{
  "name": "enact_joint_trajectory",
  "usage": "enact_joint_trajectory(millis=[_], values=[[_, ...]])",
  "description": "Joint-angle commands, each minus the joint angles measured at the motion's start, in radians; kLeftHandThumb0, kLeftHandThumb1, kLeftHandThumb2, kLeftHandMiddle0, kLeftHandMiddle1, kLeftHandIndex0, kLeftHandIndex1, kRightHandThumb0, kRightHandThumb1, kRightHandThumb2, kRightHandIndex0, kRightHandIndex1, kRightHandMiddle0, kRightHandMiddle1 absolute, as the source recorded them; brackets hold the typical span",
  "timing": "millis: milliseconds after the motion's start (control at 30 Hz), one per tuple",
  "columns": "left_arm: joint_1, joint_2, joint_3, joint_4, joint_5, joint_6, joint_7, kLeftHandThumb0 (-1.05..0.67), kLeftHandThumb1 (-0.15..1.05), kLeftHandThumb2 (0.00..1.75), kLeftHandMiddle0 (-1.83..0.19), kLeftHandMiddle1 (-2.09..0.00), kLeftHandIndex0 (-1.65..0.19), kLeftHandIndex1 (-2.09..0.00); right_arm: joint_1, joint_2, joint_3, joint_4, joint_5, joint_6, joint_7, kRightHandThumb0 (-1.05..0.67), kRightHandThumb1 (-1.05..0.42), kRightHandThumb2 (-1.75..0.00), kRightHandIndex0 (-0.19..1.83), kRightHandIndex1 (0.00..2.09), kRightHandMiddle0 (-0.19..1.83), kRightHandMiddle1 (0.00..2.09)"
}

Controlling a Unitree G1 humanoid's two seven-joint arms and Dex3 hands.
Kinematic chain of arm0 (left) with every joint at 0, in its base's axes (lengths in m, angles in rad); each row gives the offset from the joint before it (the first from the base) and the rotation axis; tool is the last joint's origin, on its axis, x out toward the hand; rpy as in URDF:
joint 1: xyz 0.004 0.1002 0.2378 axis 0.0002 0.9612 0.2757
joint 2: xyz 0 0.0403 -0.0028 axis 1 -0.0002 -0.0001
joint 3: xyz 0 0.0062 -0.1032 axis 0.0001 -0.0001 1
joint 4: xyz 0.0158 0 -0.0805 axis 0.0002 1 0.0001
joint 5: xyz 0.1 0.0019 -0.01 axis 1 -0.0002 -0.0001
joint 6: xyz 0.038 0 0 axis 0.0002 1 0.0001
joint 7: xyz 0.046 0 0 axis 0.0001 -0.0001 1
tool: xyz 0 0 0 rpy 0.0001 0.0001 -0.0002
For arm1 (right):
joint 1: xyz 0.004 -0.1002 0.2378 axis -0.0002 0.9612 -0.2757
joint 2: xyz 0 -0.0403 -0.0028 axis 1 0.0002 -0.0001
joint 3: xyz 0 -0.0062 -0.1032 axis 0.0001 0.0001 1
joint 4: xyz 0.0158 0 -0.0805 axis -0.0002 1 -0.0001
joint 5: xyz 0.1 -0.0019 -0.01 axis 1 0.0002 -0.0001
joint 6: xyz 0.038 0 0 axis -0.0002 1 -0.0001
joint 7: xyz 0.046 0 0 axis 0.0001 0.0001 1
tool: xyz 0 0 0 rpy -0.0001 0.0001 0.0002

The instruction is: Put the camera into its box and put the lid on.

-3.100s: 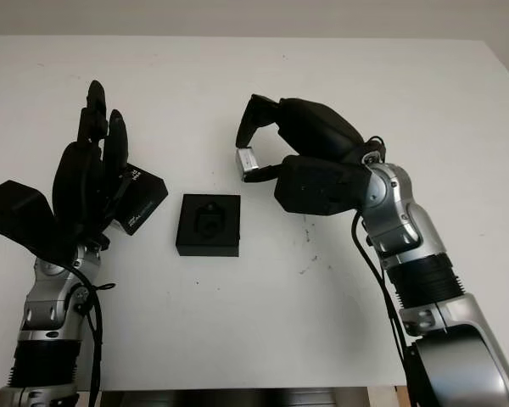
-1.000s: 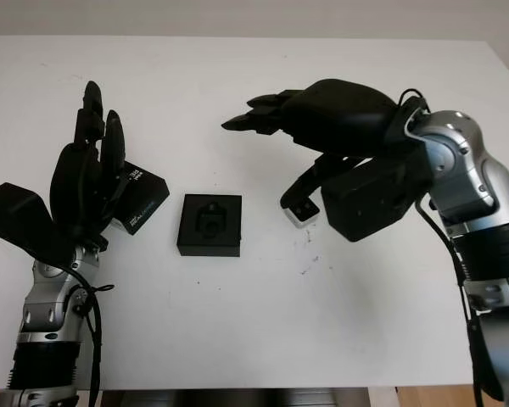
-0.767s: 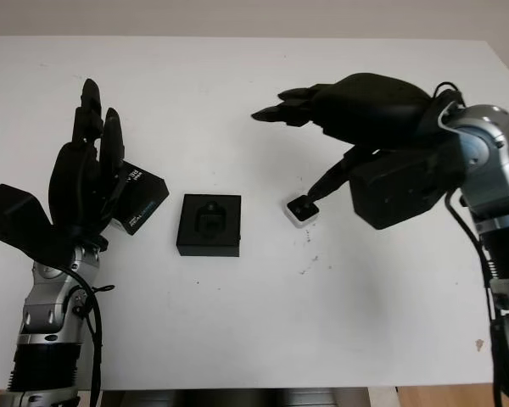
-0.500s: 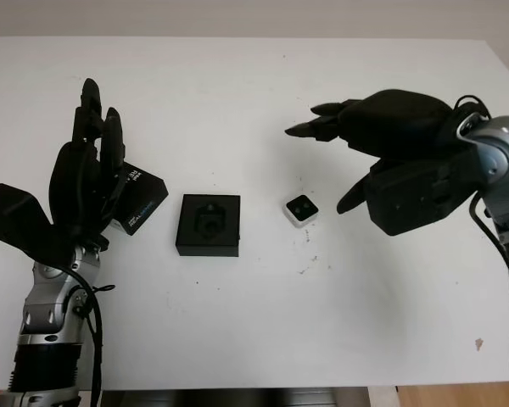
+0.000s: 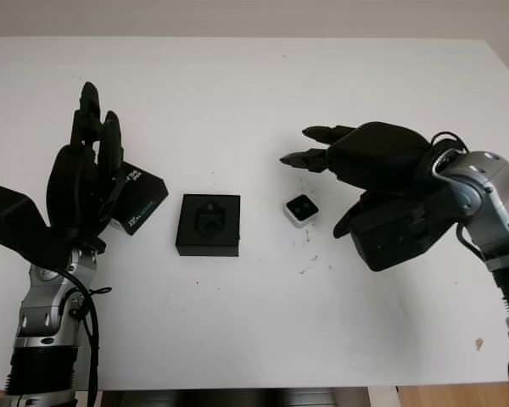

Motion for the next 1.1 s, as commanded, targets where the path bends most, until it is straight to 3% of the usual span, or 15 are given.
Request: enact_joint_trajectory(millis=[0,633,1067], values=[[0.012,0.009,0.003,-0.018,0.005,-0.005,-0.002,-0.74,1.05,0.51,0.19,0.0,0.19,0.0,0.015,0.01,0.001,0.019,0.004,-0.023,-0.032,-0.74,-0.85,-0.06,0.04,0.06,0.25,0.11],[0.014,0.027,0.005,-0.028,0.001,0.009,-0.019,-0.74,1.05,0.51,0.19,0.0,0.19,0.0,0.007,0.015,0.025,0.119,-0.032,-0.086,-0.127,-0.67,-0.87,-0.06,0.17,0.09,0.5,0.21],[0.017,0.025,0.002,-0.028,0.005,0.014,-0.019,-0.75,1.05,0.52,0.19,0.0,0.19,0.0,0.003,0.045,0.048,0.178,-0.04,-0.099,-0.186,-0.68,-0.88,-0.05,0.18,0.08,0.49,0.28]])
